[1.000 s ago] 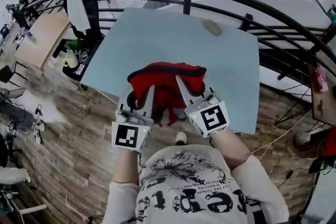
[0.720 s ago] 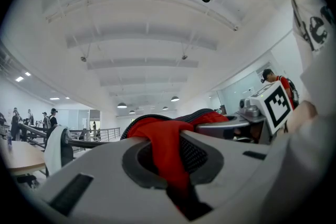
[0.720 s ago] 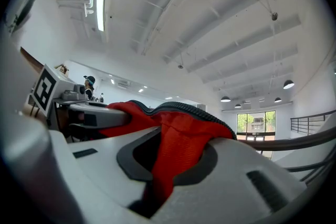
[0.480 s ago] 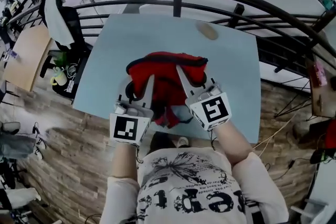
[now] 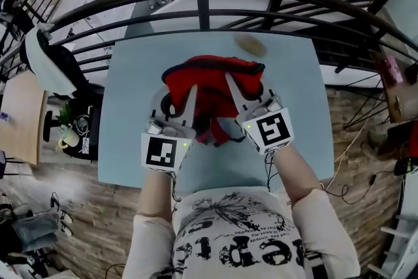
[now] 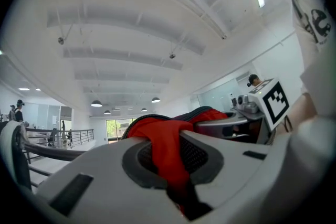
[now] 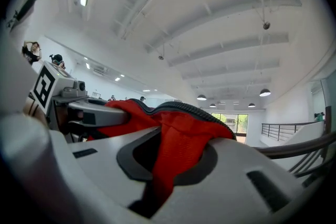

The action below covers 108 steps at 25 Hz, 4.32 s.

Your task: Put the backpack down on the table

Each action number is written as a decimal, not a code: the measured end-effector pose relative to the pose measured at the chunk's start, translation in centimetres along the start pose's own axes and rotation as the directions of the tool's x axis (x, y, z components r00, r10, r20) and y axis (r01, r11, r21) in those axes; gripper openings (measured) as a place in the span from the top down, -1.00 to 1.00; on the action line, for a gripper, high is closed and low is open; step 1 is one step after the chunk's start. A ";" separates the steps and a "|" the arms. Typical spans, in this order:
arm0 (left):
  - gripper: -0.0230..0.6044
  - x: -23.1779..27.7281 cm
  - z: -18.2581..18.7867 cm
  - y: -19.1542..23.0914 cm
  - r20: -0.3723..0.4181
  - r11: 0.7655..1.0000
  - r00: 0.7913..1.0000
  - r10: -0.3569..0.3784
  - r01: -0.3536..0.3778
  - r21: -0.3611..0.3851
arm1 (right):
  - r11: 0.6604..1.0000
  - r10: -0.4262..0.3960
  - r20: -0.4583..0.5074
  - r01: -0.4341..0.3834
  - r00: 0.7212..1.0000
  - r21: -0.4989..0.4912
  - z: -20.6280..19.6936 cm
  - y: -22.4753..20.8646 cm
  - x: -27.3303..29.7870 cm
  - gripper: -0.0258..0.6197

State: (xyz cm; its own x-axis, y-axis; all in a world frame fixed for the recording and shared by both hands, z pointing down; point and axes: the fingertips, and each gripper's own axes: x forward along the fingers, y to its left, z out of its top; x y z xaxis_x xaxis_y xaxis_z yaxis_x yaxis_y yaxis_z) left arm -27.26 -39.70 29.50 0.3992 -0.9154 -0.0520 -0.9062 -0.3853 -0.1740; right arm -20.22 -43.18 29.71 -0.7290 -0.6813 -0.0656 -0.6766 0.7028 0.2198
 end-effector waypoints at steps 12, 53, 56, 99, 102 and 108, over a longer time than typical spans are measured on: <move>0.81 9.5 -4.5 7.0 0.053 0.997 0.996 -0.078 0.078 -0.017 | 0.995 -0.098 -0.050 0.097 0.994 -0.019 -4.7 -5.5 9.7 0.84; 0.74 -4.8 -26.4 -6.3 -0.271 0.961 0.956 -0.109 0.031 -0.275 | 0.960 -0.009 -0.409 0.122 0.913 0.253 -25.6 7.5 -6.1 0.57; 0.69 -6.3 -28.5 -7.0 -0.316 0.956 0.944 -0.099 0.003 -0.293 | 0.955 0.005 -0.437 0.125 0.899 0.268 -27.3 8.9 -7.5 0.54; 0.83 -20.9 -9.9 -12.6 -0.060 0.985 0.996 0.065 -0.074 -0.157 | 0.980 -0.119 -0.133 0.138 0.984 0.141 -7.7 15.2 -20.7 0.93; 0.83 -21.7 -7.8 -14.3 -0.043 0.990 0.999 0.011 -0.017 -0.137 | 0.983 -0.115 -0.105 0.128 0.988 0.128 -5.6 15.8 -21.8 0.94; 0.83 -23.1 -3.9 -14.7 -0.010 0.995 1.000 0.019 -0.020 -0.097 | 0.990 -0.097 -0.055 0.101 0.994 0.093 -2.1 16.9 -23.7 0.94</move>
State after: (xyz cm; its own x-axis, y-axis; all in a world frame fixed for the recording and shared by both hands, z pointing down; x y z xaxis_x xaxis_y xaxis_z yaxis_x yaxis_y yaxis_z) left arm -23.72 -13.31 37.10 0.3805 -0.9236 -0.0457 -0.9232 -0.3765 -0.0765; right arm -14.15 -15.63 37.04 -0.6535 -0.7562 -0.0334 -0.7538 0.6461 0.1200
